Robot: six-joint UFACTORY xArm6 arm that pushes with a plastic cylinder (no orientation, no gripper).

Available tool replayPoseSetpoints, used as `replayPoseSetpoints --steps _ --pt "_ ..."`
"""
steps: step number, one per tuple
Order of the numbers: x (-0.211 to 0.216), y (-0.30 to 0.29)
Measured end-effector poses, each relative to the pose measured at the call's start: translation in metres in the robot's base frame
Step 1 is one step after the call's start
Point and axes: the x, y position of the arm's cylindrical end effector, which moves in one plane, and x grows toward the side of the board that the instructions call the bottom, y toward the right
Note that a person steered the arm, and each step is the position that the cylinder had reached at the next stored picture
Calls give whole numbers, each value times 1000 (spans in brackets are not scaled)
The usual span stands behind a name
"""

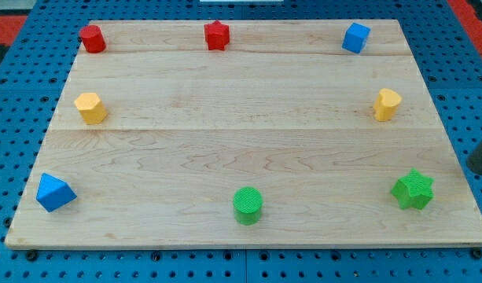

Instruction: Push green star towards the bottom center

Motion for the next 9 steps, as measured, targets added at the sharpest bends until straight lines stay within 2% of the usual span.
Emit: replayPoseSetpoints --steps 1,3,4,5,6,8,9 --pt "14 -17" --pt "6 -112" --pt "-39 -151" --pt "-44 -133" --pt "-28 -106" --pt "35 -174" --pt "42 -161"
